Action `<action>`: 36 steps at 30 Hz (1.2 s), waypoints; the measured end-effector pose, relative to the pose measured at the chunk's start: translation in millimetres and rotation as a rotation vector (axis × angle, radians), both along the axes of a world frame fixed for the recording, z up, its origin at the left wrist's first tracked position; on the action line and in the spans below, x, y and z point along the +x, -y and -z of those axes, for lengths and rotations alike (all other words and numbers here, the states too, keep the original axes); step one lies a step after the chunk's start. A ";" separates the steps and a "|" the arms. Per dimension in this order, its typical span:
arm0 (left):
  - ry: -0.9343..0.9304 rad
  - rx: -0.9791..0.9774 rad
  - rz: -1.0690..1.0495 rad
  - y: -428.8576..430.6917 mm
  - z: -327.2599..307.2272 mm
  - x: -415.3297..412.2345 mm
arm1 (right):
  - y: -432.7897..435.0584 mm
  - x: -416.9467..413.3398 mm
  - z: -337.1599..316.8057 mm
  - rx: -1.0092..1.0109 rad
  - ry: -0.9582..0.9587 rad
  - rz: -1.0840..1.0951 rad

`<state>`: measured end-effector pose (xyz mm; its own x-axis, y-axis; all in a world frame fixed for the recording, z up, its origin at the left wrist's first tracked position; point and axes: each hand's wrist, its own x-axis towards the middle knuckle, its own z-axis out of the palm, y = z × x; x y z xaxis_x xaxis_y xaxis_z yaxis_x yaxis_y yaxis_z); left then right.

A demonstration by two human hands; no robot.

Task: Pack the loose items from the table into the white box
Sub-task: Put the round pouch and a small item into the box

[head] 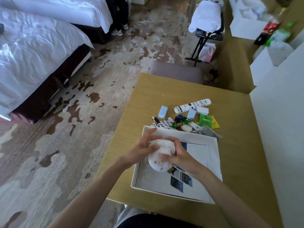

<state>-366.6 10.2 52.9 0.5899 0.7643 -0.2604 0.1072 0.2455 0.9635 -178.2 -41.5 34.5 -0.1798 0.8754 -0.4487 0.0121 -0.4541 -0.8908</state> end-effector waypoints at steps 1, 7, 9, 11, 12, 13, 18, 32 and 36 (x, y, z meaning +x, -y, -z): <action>-0.002 0.015 0.001 -2.8 0.5 -0.4 | 0.9 -1.9 2.7 0.026 0.028 -0.013; -0.248 0.426 0.024 -26.5 12.7 -9.3 | -11.1 -13.5 22.6 0.075 0.200 0.147; -0.424 0.812 -0.111 -36.7 19.5 -15.3 | -17.9 -13.3 32.1 0.051 0.223 0.225; -0.552 0.951 -0.188 -47.2 24.0 -20.5 | -25.7 -17.7 39.5 0.022 0.220 0.268; -0.575 0.903 -0.190 -52.0 25.6 -21.9 | -30.0 -22.0 41.8 0.013 0.224 0.274; -0.584 0.812 -0.172 -56.2 27.5 -22.6 | -34.2 -27.1 44.4 0.010 0.232 0.272; -0.619 0.601 0.047 -65.8 42.7 -25.4 | -40.4 -43.5 51.4 0.061 0.413 0.123; -0.607 0.595 0.137 -74.2 50.7 -26.4 | -39.4 -42.1 45.1 0.335 1.474 -0.011; -0.615 0.608 0.133 -72.5 51.3 -23.0 | -41.8 -46.4 56.6 0.103 1.066 -0.029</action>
<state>-389.6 82.7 1.6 0.5731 0.8089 -0.1315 0.6424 -0.3438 0.6849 -224.6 0.3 -22.1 0.2399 0.9197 -0.3108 0.8162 -0.3644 -0.4483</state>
